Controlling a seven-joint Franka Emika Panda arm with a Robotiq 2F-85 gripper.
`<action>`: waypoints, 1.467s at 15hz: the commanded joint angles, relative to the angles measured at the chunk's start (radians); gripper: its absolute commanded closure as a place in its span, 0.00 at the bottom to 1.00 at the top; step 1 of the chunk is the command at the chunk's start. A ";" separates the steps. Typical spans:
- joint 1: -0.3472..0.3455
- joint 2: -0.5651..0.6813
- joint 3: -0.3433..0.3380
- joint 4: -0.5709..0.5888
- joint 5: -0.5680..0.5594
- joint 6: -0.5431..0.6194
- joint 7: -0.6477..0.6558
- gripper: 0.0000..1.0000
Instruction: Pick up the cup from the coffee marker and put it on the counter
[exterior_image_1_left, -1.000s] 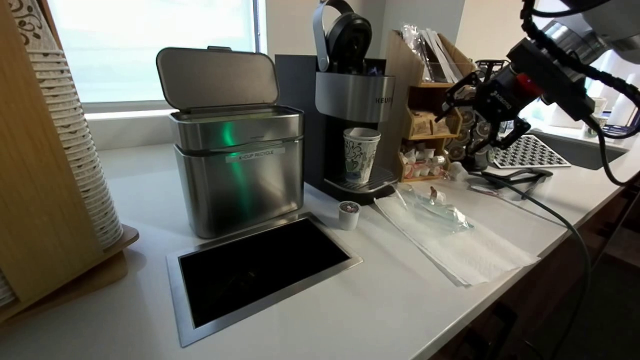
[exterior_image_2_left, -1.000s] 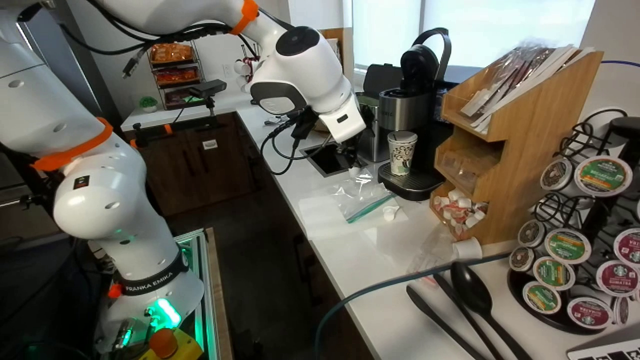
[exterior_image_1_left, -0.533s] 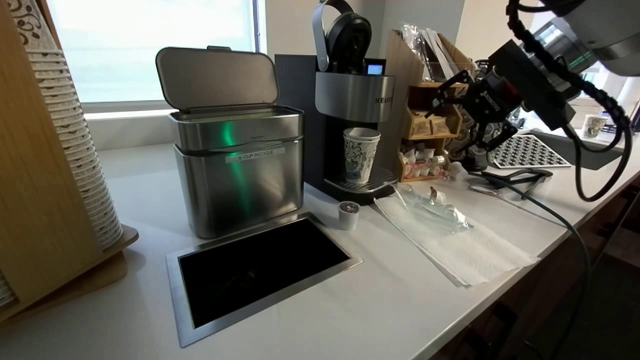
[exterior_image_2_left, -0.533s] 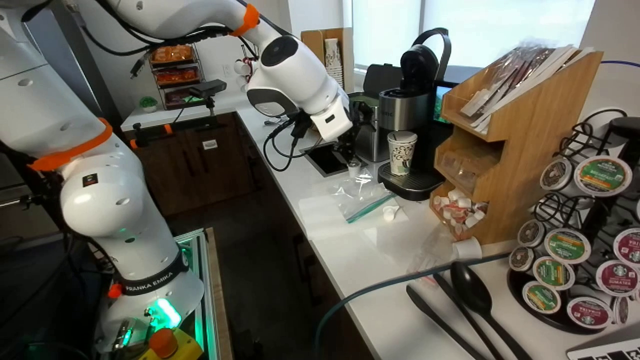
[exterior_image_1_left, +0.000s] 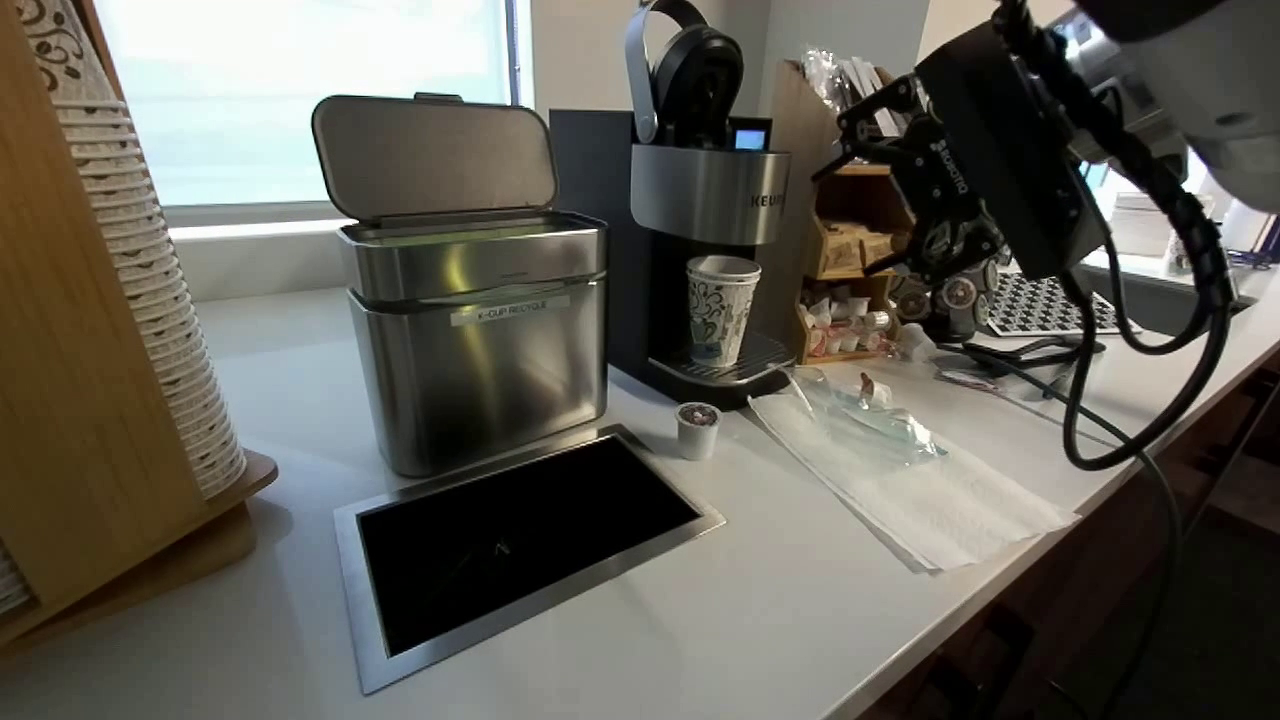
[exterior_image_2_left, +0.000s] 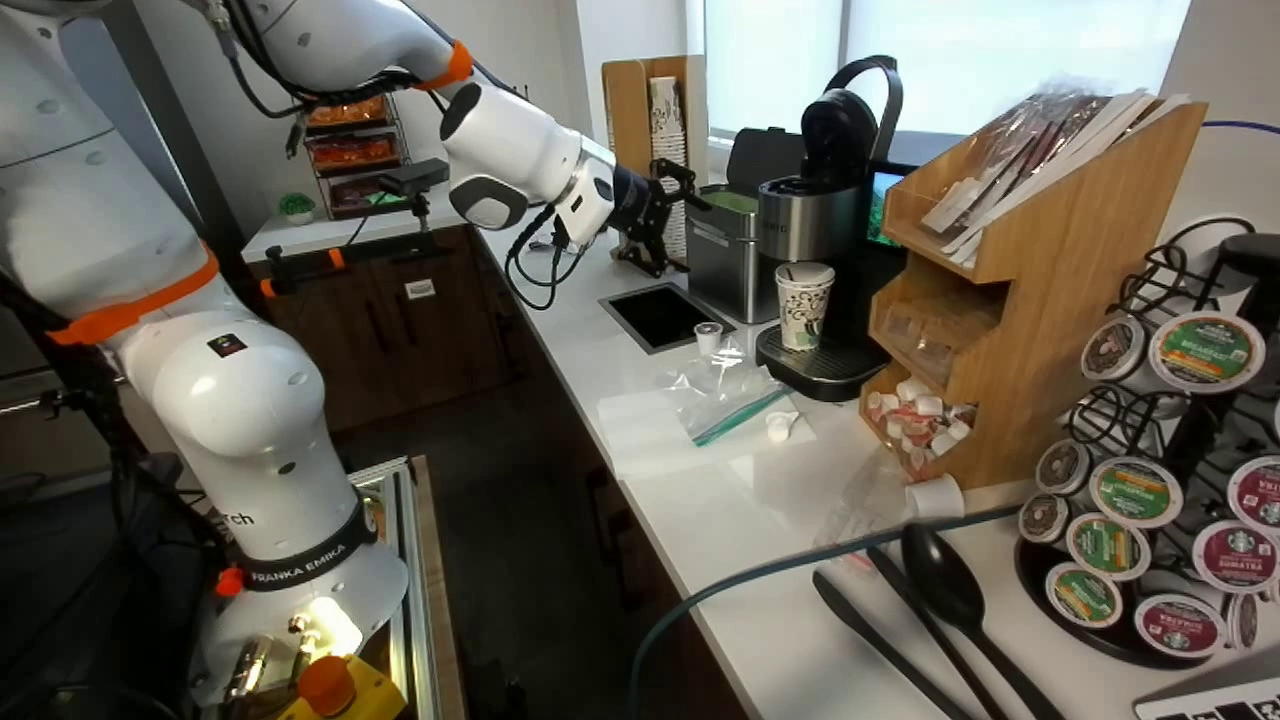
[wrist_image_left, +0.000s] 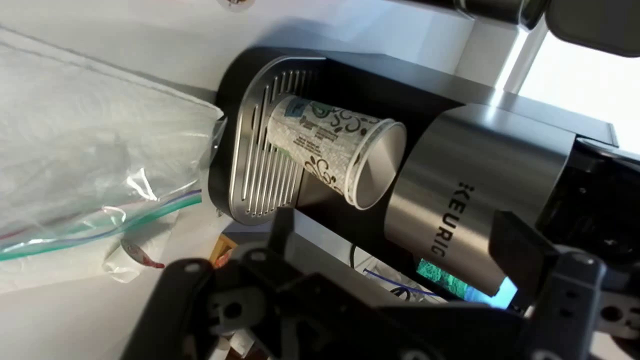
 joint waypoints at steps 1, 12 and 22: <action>0.048 0.134 -0.049 -0.010 -0.191 0.054 0.267 0.00; -0.142 0.402 0.043 0.036 -0.479 0.051 0.572 0.00; -0.229 0.561 0.142 0.121 -0.433 0.457 0.651 0.00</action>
